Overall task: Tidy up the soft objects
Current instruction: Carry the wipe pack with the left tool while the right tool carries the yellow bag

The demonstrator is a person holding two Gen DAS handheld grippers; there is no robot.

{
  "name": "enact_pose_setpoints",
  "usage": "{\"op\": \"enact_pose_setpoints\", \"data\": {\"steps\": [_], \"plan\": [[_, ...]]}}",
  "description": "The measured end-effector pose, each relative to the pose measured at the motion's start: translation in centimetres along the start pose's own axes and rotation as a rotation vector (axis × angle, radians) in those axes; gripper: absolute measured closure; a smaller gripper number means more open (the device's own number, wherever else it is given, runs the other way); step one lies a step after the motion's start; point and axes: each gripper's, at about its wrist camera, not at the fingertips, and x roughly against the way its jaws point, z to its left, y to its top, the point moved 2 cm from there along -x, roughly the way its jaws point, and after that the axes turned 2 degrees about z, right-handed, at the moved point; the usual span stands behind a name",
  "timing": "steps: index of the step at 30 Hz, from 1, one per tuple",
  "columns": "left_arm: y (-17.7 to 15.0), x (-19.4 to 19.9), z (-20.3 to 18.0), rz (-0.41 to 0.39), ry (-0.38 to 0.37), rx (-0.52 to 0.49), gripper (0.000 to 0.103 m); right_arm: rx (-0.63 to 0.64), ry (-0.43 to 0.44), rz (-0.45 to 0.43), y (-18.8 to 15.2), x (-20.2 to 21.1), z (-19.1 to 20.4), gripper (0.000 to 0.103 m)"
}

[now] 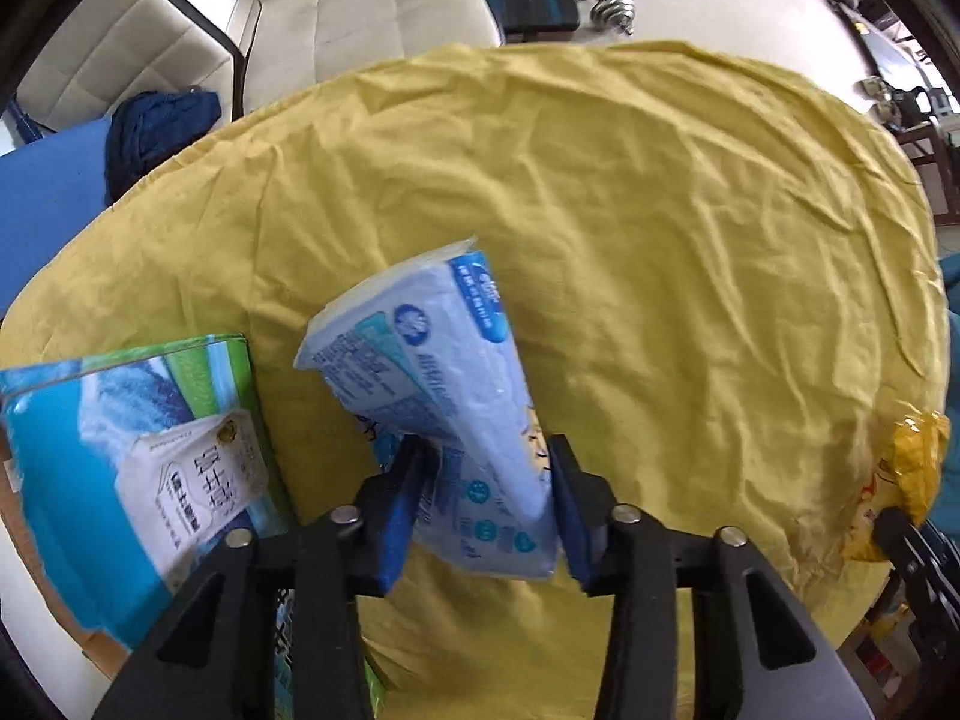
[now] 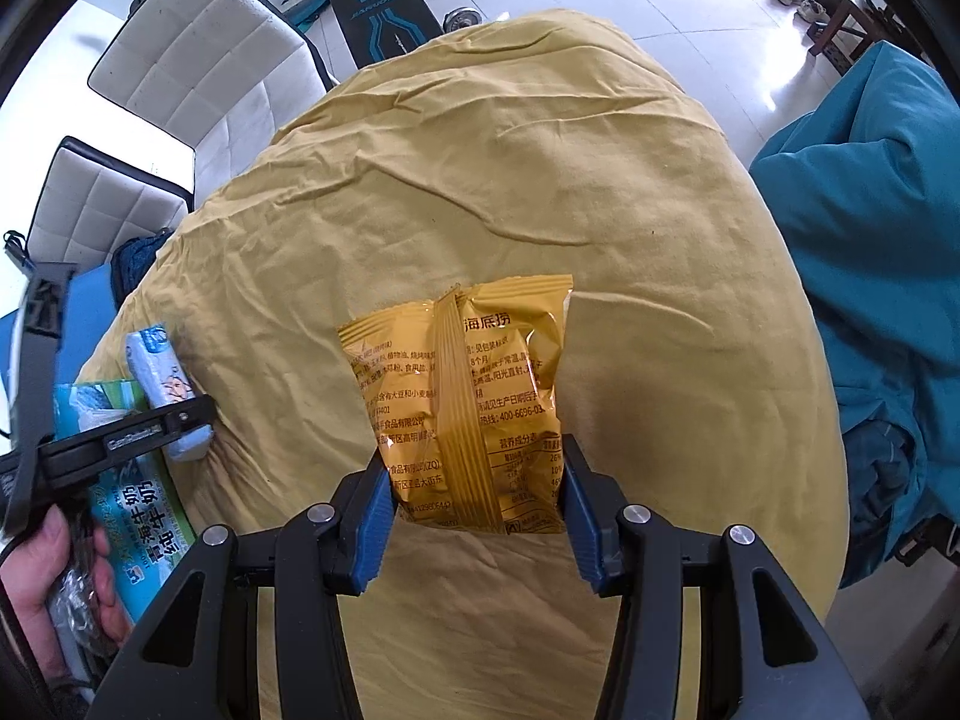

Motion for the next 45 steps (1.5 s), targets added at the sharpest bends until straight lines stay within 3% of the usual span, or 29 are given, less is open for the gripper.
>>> {"op": "enact_pose_setpoints", "data": {"steps": [7, 9, 30, 38, 45], "plan": [[-3.2, 3.7, -0.5, -0.08, -0.116, -0.014, 0.083, 0.009, -0.004, -0.017, -0.7, 0.6, 0.4, 0.052], [-5.6, 5.1, -1.3, -0.102, -0.149, -0.016, 0.084, 0.021, -0.002, -0.018, -1.3, 0.9, 1.0, 0.052], [-16.2, 13.6, 3.4, -0.288, -0.364, -0.013, 0.086, 0.143, 0.044, -0.088, -10.2, 6.6, 8.2, 0.064], [-19.6, 17.9, 10.2, -0.373, -0.405, 0.028, 0.086, 0.246, 0.158, -0.13, -14.4, 10.7, 16.9, 0.064], [-22.4, 19.6, 20.6, -0.433, -0.381, 0.127, 0.086, 0.38, 0.218, -0.072, -17.9, 8.7, 28.4, 0.064]]}}
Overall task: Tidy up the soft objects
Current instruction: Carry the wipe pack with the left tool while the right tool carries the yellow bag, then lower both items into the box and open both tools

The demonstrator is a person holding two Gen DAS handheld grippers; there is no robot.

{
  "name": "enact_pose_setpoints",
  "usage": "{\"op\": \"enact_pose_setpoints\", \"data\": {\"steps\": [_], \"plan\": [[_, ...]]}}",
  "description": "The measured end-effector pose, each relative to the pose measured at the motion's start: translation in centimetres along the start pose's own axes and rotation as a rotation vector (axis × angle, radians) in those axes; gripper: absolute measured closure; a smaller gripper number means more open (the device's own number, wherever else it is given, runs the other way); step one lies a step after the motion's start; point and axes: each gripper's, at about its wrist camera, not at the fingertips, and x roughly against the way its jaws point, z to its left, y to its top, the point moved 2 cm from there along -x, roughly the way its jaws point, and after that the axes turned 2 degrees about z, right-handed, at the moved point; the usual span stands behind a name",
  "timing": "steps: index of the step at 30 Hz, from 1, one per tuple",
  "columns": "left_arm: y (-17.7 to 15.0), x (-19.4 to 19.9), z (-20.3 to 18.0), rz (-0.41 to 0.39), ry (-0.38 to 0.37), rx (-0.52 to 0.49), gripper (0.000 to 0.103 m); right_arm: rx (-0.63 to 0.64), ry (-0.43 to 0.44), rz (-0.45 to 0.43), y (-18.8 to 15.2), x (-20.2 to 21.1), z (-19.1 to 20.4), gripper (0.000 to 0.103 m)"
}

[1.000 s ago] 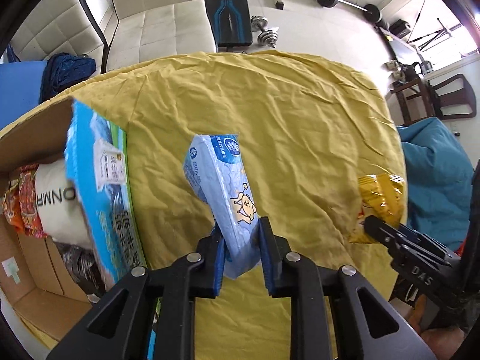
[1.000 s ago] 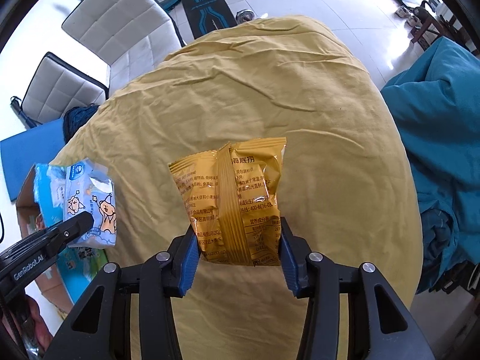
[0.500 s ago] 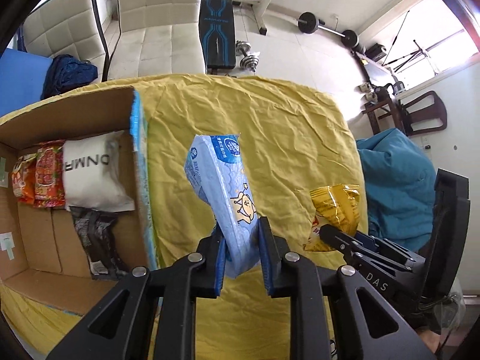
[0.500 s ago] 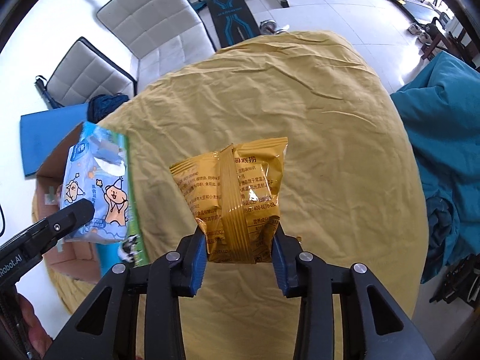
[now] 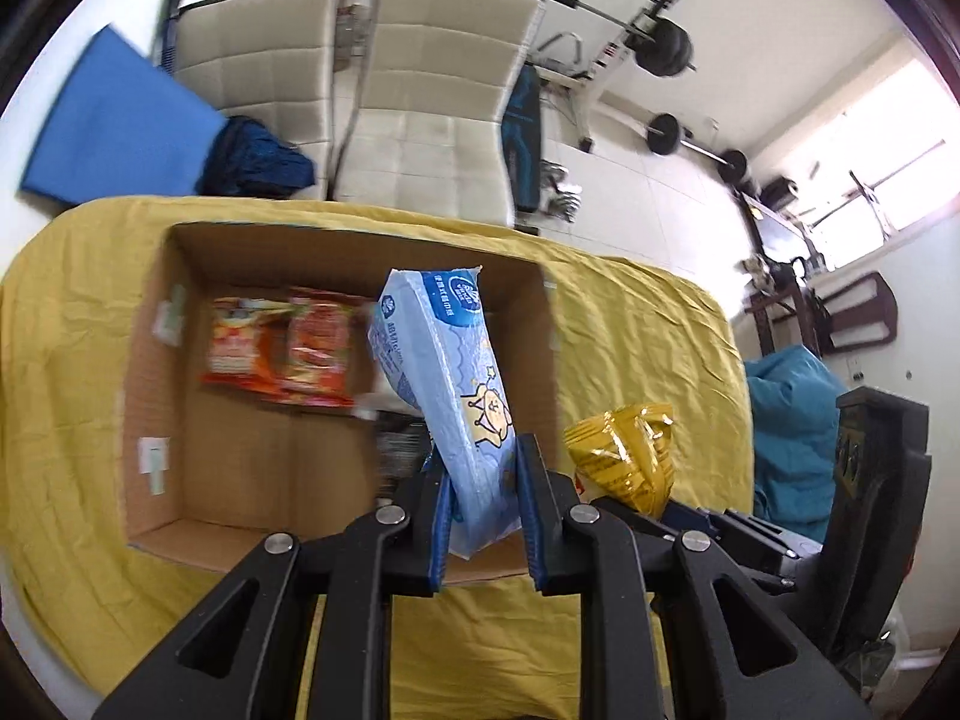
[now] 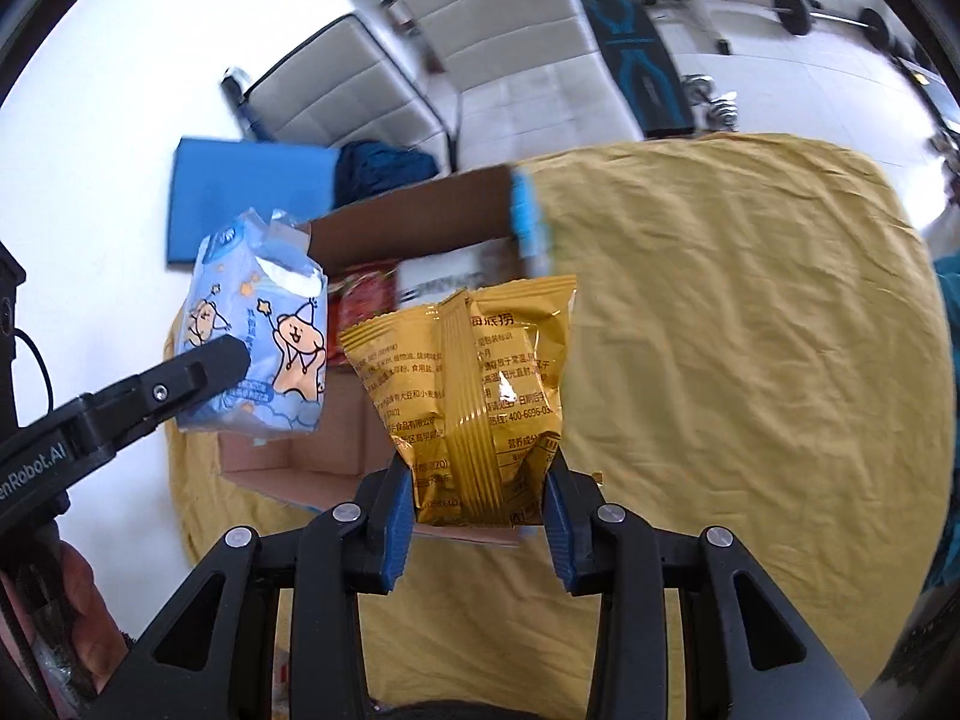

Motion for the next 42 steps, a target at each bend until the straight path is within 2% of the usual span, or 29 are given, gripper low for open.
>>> {"op": "enact_pose_setpoints", "data": {"steps": [4, 9, 17, 24, 28, 37, 42], "plan": [[-0.3, 0.9, 6.2, 0.002, 0.033, 0.068, 0.086, 0.04, 0.011, 0.066, 0.0, -5.2, 5.1, 0.064], [-1.0, -1.5, 12.5, 0.056, 0.059, 0.121, 0.086, 0.041, 0.018, 0.143, 0.0, -11.6, 8.6, 0.064], [-2.0, -7.6, 18.6, 0.195, -0.036, 0.192, 0.086, 0.022, -0.032, 0.206, -0.5, -18.8, 10.2, 0.064], [-2.5, -10.6, 19.8, 0.272, -0.045, 0.15, 0.084, -0.015, -0.036, 0.235, -1.0, -22.4, 10.2, 0.063], [-2.5, -11.0, 19.8, 0.283, -0.04, 0.121, 0.084, -0.033, -0.032, 0.248, -1.4, -24.3, 10.3, 0.062], [-3.0, -11.2, 19.9, 0.319, 0.004, 0.072, 0.083, -0.018, -0.083, 0.275, -2.6, -26.5, 10.5, 0.058], [-3.9, -10.8, 20.4, 0.328, 0.034, 0.082, 0.076, 0.009, -0.098, 0.265, -2.6, -26.0, 11.5, 0.045]]}}
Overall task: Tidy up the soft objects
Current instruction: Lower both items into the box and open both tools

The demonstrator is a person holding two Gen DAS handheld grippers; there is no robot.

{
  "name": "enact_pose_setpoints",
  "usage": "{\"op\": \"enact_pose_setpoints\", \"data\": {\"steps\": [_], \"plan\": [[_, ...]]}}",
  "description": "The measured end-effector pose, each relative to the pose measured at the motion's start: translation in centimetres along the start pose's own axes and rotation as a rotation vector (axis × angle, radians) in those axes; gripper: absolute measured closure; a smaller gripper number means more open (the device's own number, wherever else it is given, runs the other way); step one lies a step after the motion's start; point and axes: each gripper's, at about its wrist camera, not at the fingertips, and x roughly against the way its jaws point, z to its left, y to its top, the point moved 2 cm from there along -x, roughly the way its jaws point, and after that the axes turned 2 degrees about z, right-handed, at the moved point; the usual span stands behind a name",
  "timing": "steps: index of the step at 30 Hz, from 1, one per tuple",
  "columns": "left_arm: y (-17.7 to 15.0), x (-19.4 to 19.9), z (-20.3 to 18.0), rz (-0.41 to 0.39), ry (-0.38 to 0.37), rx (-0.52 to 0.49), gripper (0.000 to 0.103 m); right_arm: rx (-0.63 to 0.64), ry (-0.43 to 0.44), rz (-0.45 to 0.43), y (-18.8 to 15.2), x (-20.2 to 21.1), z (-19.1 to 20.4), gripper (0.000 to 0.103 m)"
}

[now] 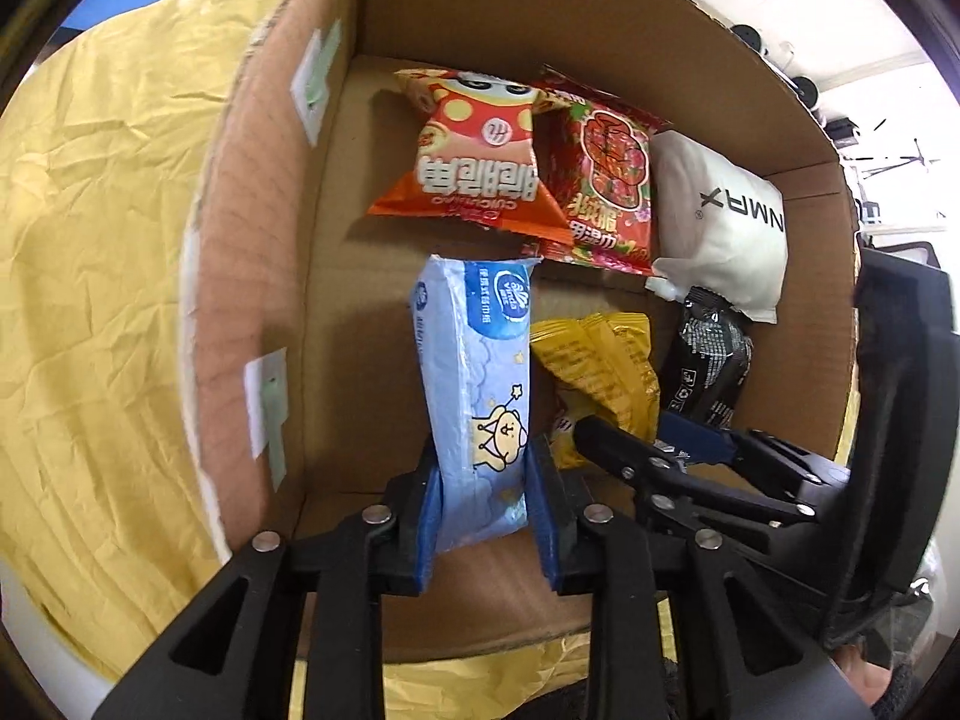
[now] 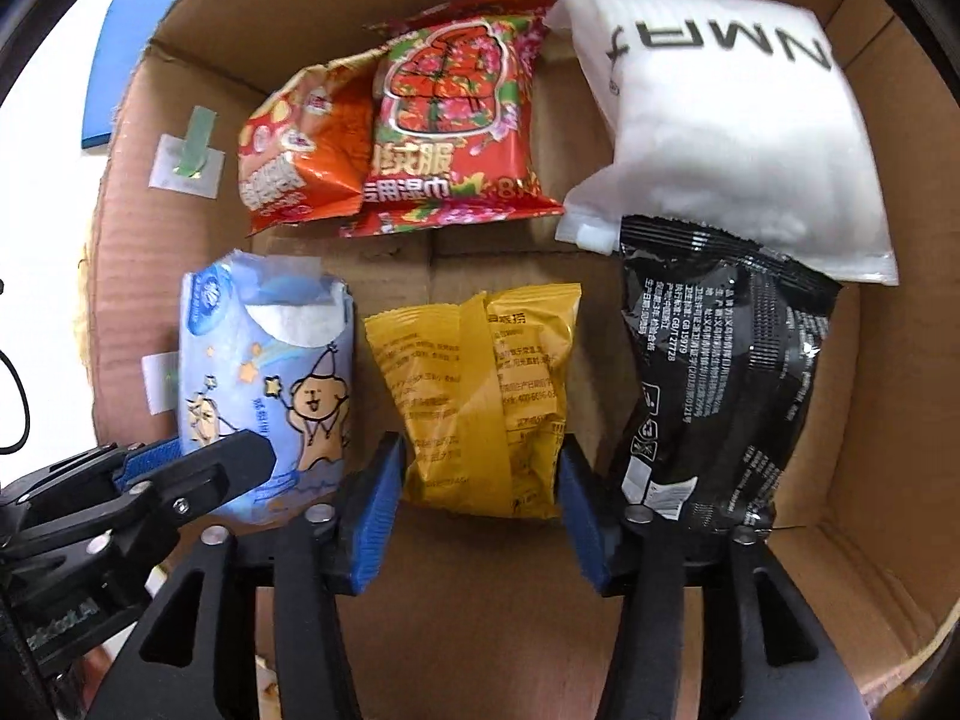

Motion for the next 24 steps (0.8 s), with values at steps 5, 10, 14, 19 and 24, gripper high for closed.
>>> {"op": "enact_pose_setpoints", "data": {"steps": [5, 10, 14, 19, 24], "plan": [[-0.9, 1.0, 0.5, -0.012, 0.023, 0.019, 0.076, 0.018, -0.019, -0.029, -0.5, 1.4, 0.5, 0.037], [-2.3, 2.5, 0.7, -0.046, 0.063, 0.025, 0.075, 0.014, -0.033, -0.052, -1.4, 3.5, 0.0, 0.032], [-3.3, 4.2, 0.3, -0.087, 0.084, 0.02, 0.075, 0.009, -0.061, -0.08, -2.2, 5.2, -0.9, 0.032], [-4.1, 7.5, -0.7, -0.176, 0.15, -0.003, 0.06, 0.001, -0.08, -0.112, -3.1, 8.2, -1.8, 0.032], [-5.1, 10.3, -3.0, -0.273, 0.208, -0.039, 0.044, 0.001, -0.097, -0.157, -4.7, 12.0, -2.6, 0.025]]}}
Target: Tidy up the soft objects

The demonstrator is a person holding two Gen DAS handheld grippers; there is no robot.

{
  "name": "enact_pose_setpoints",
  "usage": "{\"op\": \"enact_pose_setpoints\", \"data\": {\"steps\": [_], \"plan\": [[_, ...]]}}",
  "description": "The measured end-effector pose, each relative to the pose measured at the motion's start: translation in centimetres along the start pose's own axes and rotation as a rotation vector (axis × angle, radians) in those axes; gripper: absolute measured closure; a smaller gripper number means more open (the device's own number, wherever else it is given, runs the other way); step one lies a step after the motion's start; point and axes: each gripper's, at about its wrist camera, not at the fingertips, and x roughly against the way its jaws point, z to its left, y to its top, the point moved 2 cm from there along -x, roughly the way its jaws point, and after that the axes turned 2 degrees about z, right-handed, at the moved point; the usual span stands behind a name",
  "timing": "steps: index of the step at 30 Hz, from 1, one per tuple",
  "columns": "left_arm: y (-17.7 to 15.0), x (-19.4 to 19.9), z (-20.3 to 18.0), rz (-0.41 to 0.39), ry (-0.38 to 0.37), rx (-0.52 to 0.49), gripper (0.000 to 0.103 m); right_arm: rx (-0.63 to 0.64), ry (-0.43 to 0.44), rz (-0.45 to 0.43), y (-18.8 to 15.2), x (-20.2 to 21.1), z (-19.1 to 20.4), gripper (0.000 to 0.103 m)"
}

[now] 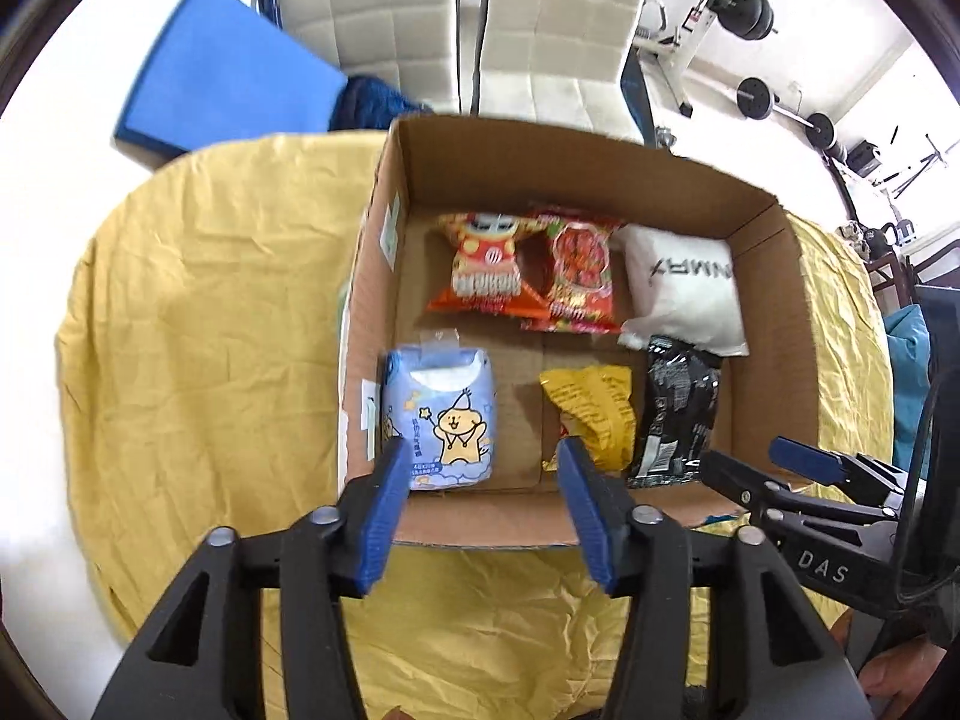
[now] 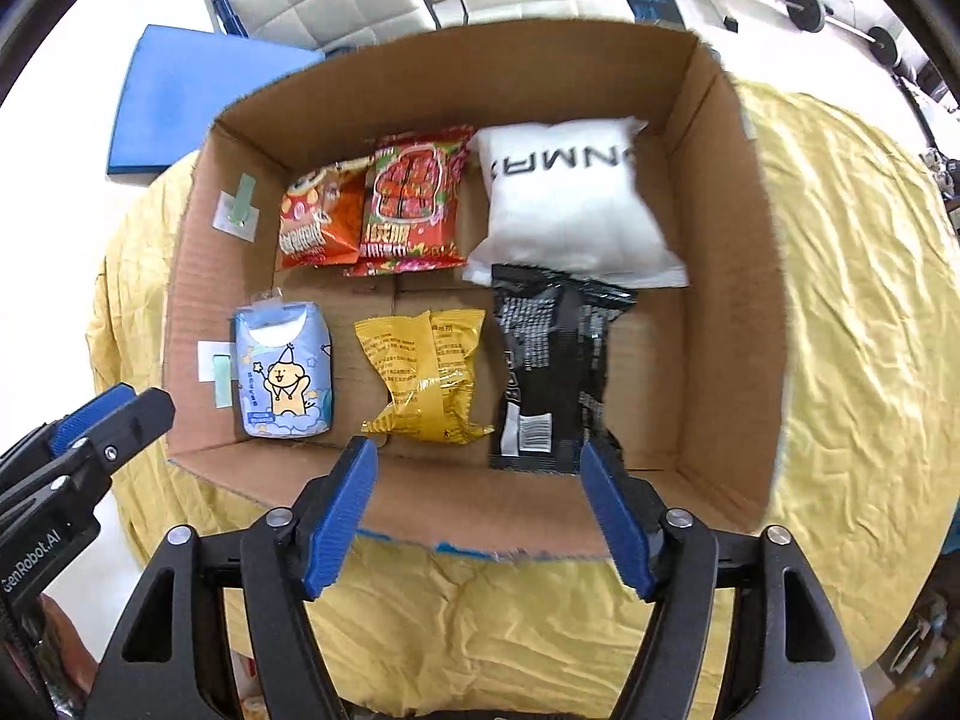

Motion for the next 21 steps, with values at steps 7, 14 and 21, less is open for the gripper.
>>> {"op": "enact_pose_setpoints", "data": {"steps": [7, 14, 21], "plan": [[0.0, 2.4, -1.6, -0.072, 0.031, -0.011, 0.006, 0.001, -0.017, -0.062, -1.1, 4.5, -0.5, 0.003], [-0.1, 3.2, -2.0, -0.098, 0.031, 0.0, 0.005, -0.005, -0.067, -0.119, -1.5, 7.8, -1.3, 0.0], [-0.4, 4.3, -2.2, -0.122, 0.037, 0.005, 0.005, -0.009, -0.077, -0.135, -2.0, 9.0, -1.6, 0.0]]}}
